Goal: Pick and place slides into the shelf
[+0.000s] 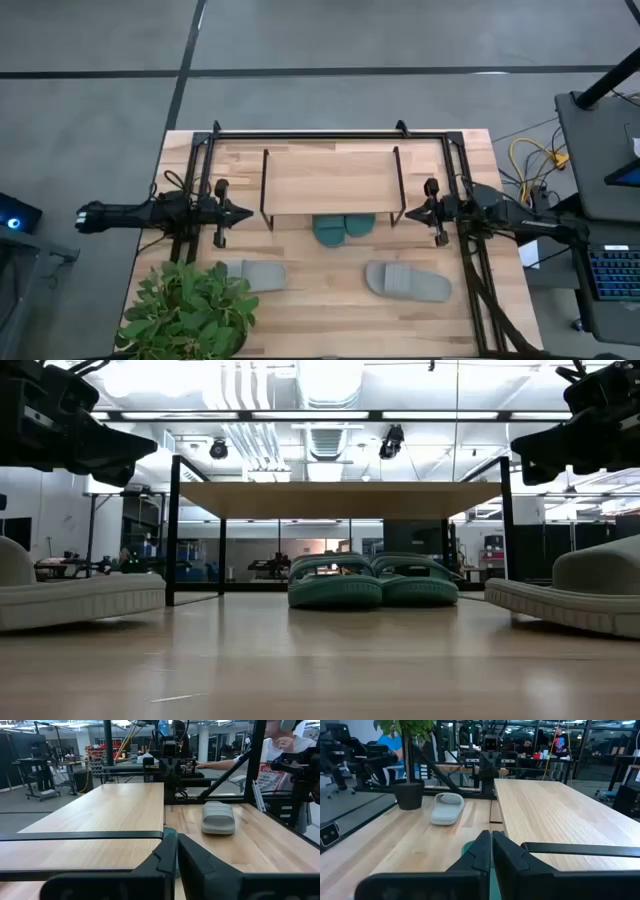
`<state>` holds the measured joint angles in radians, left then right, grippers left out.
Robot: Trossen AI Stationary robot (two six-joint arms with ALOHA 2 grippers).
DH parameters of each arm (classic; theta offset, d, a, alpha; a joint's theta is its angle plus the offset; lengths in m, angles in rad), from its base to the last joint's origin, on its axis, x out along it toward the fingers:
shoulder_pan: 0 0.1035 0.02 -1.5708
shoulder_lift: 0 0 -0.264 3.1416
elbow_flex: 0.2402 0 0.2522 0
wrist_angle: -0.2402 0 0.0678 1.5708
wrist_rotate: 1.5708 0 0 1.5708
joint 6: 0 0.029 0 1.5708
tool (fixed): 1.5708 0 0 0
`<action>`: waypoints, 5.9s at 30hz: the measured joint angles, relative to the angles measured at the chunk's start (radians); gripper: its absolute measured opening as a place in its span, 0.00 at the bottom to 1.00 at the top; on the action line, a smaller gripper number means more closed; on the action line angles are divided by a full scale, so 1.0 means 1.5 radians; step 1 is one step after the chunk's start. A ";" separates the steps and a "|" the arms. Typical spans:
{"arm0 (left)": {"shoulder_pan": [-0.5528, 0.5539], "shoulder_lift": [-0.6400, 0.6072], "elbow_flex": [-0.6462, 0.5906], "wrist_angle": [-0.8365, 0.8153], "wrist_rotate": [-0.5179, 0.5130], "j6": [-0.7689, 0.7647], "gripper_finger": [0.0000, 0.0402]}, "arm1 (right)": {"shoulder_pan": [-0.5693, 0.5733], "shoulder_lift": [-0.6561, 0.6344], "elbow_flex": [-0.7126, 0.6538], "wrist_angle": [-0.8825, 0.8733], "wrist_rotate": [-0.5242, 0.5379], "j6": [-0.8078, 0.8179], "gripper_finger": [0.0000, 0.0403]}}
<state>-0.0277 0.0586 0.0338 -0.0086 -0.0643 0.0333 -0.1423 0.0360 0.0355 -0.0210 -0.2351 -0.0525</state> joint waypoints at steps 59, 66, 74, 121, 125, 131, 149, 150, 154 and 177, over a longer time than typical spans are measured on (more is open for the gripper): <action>0.000 0.000 0.000 0.000 0.000 0.000 0.00 | 0.000 0.000 0.000 0.000 0.000 0.000 0.02; 0.000 0.000 0.000 0.000 0.000 0.000 0.00 | 0.000 0.000 0.000 0.000 0.000 0.000 0.02; 0.000 0.000 0.000 0.000 0.000 0.000 0.00 | 0.000 0.000 0.000 0.000 0.000 0.000 0.02; 0.000 0.000 0.000 0.000 -0.005 0.000 0.00 | 0.000 0.000 0.000 0.022 0.000 -0.032 0.02; 0.000 0.000 0.000 0.000 -0.007 0.000 0.00 | 0.000 0.000 0.000 0.029 0.000 -0.054 0.02; 0.000 0.000 0.000 0.000 -0.008 0.000 0.00 | 0.000 0.000 0.000 0.043 0.000 -0.026 0.02; 0.000 0.005 0.000 0.152 -0.007 -0.021 0.00 | 0.000 0.000 0.000 0.188 -0.014 0.003 0.02; 0.000 0.008 0.000 0.184 -0.003 -0.030 0.00 | 0.000 0.000 0.000 0.211 -0.021 0.004 0.02; 0.000 0.027 0.000 0.283 0.004 -0.030 0.05 | 0.000 0.000 0.021 0.257 -0.027 0.011 0.05; 0.000 0.228 0.000 0.545 0.019 -0.083 0.41 | 0.100 0.288 0.389 -0.002 -0.122 0.095 0.35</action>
<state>-0.0277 0.4004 0.0338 0.8092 -0.0360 -0.0906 0.0080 0.4685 0.6192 -0.0233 -0.4178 0.0899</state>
